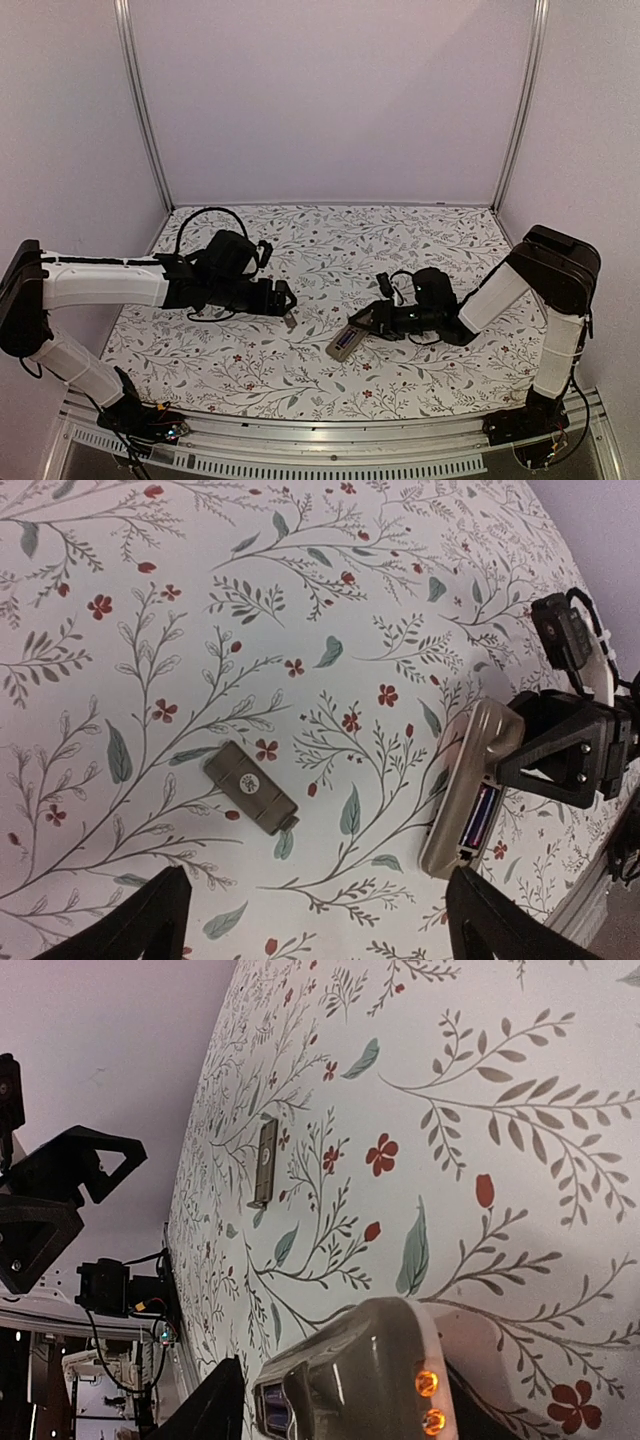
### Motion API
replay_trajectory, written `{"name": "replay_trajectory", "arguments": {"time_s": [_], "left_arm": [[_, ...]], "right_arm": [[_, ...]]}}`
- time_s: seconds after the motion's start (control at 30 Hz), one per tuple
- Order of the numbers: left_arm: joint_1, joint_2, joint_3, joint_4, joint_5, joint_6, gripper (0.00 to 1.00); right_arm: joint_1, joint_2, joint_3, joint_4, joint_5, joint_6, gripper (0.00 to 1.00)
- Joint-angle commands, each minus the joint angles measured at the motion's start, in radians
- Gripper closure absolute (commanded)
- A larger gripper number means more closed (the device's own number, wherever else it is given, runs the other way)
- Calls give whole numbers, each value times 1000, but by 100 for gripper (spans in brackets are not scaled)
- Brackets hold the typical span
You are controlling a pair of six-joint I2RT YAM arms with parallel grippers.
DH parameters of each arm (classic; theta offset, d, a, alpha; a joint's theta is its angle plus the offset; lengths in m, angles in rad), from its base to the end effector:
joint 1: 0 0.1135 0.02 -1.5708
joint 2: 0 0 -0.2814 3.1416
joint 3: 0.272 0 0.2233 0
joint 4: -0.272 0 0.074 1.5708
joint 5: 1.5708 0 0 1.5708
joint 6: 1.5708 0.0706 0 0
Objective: Load the batteries into the remote control
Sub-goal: Place the remote control without the battery cover at the center of the board.
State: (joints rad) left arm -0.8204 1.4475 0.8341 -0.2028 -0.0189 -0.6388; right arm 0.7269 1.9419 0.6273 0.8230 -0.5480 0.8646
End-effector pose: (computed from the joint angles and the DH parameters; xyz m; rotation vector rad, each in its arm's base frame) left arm 0.2020 -0.2147 0.2127 0.2167 2.4825 -0.6407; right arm 0.2393 0.2620 0.1195 -0.2313 2.3550 1.4573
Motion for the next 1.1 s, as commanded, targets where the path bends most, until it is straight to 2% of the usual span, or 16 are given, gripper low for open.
{"name": "replay_trajectory", "arguments": {"time_s": [0.0, 0.23, 0.4, 0.6, 0.7, 0.87, 1.07], "left_arm": [[15, -14, -3, -22, -33, 13, 10], [15, 15, 33, -67, -73, 43, 9], [15, 54, 75, -125, -104, 74, 7], [14, 88, 102, -139, -76, 107, 8], [11, 125, 138, -174, -21, 179, 17], [3, 220, 250, -338, 32, 360, 35], [0, 353, 360, -420, 78, 462, 57]], "right_arm": [[-18, -93, -43, -120, 86, -81, 41], [-18, -270, -29, -486, 255, -269, 26], [-18, -338, 7, -715, 362, -352, 17], [-18, -364, 35, -818, 397, -416, 16], [-27, -385, 30, -823, 370, -426, 17], [-42, -425, 43, -848, 227, -459, 21], [-41, -356, 92, -846, 109, -476, 23]]}}
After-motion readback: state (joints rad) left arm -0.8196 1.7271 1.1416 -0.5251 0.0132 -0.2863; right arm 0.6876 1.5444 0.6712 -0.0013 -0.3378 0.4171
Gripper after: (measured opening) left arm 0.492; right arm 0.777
